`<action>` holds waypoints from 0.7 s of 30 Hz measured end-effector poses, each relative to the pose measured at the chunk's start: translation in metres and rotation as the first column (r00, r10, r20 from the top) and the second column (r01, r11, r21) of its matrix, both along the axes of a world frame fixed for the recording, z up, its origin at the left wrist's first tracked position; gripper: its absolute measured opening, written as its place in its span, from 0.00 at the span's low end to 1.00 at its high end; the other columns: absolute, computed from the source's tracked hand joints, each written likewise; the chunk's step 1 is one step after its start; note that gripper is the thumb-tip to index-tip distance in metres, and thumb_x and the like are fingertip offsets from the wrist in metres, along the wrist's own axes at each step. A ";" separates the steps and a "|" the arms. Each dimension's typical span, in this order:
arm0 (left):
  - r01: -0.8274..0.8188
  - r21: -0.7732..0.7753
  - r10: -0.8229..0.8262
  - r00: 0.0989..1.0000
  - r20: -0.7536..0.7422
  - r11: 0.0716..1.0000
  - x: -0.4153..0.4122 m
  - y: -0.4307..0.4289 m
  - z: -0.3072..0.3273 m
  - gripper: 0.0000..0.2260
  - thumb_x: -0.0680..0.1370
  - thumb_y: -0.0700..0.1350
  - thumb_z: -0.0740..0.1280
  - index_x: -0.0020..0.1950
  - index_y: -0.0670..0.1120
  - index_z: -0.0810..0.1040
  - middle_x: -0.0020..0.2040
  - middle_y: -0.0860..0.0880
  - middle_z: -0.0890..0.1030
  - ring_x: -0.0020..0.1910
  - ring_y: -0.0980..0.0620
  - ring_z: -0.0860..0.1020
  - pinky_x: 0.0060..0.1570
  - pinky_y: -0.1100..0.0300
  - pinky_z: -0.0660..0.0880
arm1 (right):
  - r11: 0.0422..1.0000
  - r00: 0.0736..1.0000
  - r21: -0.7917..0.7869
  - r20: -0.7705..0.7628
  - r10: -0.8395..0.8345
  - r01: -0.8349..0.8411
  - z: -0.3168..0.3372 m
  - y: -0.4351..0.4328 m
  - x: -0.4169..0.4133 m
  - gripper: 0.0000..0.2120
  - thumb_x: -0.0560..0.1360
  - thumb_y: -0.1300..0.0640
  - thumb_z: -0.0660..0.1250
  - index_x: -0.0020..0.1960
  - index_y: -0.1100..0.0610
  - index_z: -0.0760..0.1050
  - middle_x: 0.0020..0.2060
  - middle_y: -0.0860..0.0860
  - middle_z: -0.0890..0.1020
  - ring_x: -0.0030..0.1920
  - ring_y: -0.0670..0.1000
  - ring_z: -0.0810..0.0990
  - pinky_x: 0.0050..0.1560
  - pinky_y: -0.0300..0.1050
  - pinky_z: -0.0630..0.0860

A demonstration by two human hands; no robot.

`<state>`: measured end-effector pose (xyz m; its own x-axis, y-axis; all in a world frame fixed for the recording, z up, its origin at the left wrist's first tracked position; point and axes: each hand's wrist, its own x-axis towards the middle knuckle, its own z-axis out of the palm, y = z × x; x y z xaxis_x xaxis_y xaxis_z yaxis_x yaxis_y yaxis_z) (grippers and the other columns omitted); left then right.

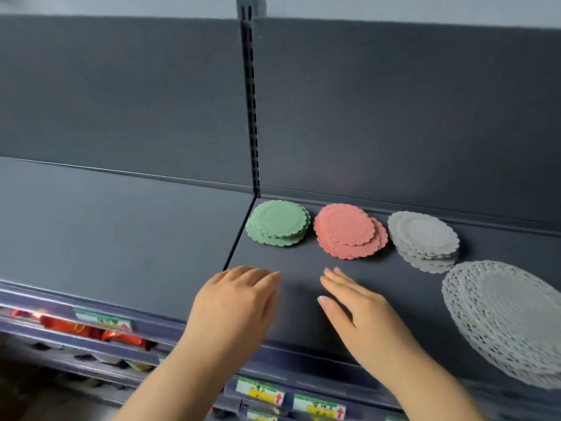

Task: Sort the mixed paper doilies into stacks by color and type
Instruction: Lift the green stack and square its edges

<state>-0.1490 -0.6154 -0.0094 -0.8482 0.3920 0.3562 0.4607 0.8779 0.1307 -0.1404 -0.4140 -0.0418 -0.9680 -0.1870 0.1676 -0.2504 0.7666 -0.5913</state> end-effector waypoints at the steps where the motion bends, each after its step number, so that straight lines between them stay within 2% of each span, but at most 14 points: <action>1: 0.006 -0.008 -0.006 1.000 0.004 1.000 0.004 0.003 0.001 0.14 0.75 0.48 0.56 0.47 0.50 0.81 0.41 0.55 0.83 0.41 0.51 0.81 0.36 0.58 0.79 | 1.000 1.000 -0.004 -0.009 -0.006 0.006 0.000 0.003 0.004 0.20 0.77 0.48 0.58 0.68 0.49 0.67 0.69 0.39 0.65 0.66 0.30 0.54 0.61 0.21 0.48; 6: 0.013 -0.021 -0.014 1.000 -0.023 1.000 0.010 0.005 0.007 0.06 0.72 0.44 0.67 0.46 0.49 0.82 0.40 0.54 0.83 0.39 0.50 0.82 0.35 0.58 0.78 | 1.000 0.999 -0.002 -0.039 -0.029 0.029 0.005 0.008 0.019 0.19 0.77 0.48 0.59 0.68 0.49 0.68 0.67 0.38 0.66 0.65 0.29 0.55 0.60 0.20 0.48; 9: 0.015 -0.030 -0.016 1.000 -0.024 0.999 0.000 0.004 0.010 0.07 0.71 0.43 0.71 0.48 0.48 0.83 0.41 0.52 0.84 0.40 0.49 0.82 0.36 0.57 0.78 | 0.999 0.997 0.007 -0.048 -0.052 0.053 0.008 0.008 0.019 0.19 0.77 0.49 0.59 0.67 0.49 0.68 0.68 0.39 0.67 0.66 0.31 0.57 0.63 0.24 0.52; 13: 0.022 -0.057 -0.024 0.999 -0.032 0.998 -0.026 -0.010 0.011 0.08 0.75 0.45 0.65 0.51 0.49 0.81 0.45 0.53 0.84 0.45 0.48 0.81 0.41 0.56 0.78 | 0.994 0.992 0.013 -0.062 -0.107 0.108 0.014 -0.004 0.003 0.19 0.77 0.49 0.59 0.67 0.49 0.69 0.68 0.39 0.67 0.66 0.33 0.60 0.65 0.29 0.54; 17: 0.043 -0.096 -0.043 0.999 0.007 0.994 -0.073 -0.034 0.008 0.14 0.80 0.51 0.53 0.58 0.54 0.75 0.53 0.57 0.79 0.53 0.52 0.76 0.48 0.60 0.72 | 0.986 0.981 -0.003 -0.097 -0.169 0.169 0.021 -0.029 -0.028 0.18 0.77 0.51 0.61 0.66 0.49 0.71 0.67 0.41 0.69 0.63 0.31 0.61 0.62 0.24 0.52; 21: 0.095 -0.138 -0.083 0.993 0.089 0.986 -0.128 -0.045 0.005 0.14 0.80 0.52 0.53 0.58 0.55 0.74 0.52 0.56 0.78 0.53 0.52 0.75 0.40 0.61 0.68 | 0.980 0.973 0.027 -0.122 -0.195 0.199 0.023 -0.055 -0.063 0.17 0.77 0.52 0.60 0.65 0.50 0.71 0.67 0.43 0.70 0.66 0.35 0.62 0.60 0.21 0.49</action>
<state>-0.2773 -0.6606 -0.0043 -0.8318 0.5087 0.2219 0.5304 0.8464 0.0482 -0.2035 -0.4691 -0.0187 -0.9603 -0.0033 0.2788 -0.1582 0.8298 -0.5352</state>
